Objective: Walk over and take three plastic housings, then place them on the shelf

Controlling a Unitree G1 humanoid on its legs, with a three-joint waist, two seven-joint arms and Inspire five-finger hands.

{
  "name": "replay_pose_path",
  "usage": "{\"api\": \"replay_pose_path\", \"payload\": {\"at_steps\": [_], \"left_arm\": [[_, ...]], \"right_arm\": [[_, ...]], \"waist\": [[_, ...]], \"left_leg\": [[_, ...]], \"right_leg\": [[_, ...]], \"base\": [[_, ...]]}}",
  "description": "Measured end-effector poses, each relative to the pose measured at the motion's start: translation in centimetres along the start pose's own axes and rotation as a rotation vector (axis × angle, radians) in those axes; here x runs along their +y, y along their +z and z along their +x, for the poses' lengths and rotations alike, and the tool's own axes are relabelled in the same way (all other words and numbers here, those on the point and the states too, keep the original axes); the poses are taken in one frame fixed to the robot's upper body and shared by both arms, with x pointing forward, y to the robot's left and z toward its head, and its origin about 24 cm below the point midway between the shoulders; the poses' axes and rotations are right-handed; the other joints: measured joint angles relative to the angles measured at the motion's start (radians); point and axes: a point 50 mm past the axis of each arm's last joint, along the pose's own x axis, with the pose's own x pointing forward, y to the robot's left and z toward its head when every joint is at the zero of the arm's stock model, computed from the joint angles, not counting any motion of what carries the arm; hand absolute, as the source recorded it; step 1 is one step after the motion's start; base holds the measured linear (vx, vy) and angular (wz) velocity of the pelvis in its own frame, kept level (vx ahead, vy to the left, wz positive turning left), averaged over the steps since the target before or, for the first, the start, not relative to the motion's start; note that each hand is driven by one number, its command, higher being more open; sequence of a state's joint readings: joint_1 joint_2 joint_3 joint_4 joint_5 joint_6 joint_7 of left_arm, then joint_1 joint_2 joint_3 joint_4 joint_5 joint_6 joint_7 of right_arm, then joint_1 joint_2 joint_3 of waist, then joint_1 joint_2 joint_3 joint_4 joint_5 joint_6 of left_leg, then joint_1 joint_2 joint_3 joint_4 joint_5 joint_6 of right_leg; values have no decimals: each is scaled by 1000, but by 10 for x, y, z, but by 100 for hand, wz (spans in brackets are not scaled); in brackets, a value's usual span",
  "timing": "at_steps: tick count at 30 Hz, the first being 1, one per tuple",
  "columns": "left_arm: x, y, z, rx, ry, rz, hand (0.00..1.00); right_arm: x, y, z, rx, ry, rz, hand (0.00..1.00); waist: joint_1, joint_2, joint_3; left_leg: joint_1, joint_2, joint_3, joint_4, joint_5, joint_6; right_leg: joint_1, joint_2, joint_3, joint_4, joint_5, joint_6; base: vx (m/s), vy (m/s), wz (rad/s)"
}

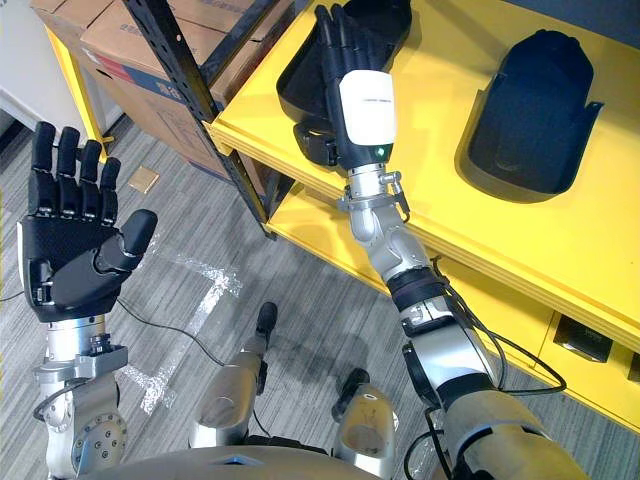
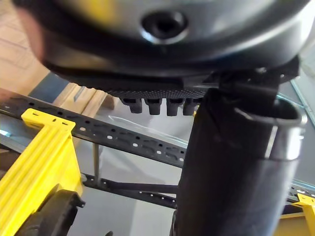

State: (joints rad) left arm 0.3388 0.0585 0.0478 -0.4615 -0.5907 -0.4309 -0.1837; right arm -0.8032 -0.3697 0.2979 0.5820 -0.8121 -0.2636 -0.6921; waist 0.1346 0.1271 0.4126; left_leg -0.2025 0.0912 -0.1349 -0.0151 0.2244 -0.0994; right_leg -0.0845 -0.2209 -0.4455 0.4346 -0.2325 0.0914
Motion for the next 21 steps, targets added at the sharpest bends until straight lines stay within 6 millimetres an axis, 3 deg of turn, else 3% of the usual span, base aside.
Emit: {"api": "replay_pose_path", "payload": {"at_steps": [9, 21], "left_arm": [[-2, 0, 3, -9, -11, -9, 100], [-4, -1, 4, 3, -32, -13, 100]], "right_arm": [[-5, -5, 3, -22, 5, -31, 100], [-4, -9, 7, 14, 23, -91, 100]], "waist": [[2, 4, 7], [1, 3, 7]], "left_leg": [[0, -7, -1, 4, -4, 6], [38, -9, 21, -8, -1, 1]], "right_leg": [[2, -6, -2, -3, -3, -1], [38, -5, 13, -41, 18, 24]], "base": [[-16, -2, 1], [7, -3, -3]]}}
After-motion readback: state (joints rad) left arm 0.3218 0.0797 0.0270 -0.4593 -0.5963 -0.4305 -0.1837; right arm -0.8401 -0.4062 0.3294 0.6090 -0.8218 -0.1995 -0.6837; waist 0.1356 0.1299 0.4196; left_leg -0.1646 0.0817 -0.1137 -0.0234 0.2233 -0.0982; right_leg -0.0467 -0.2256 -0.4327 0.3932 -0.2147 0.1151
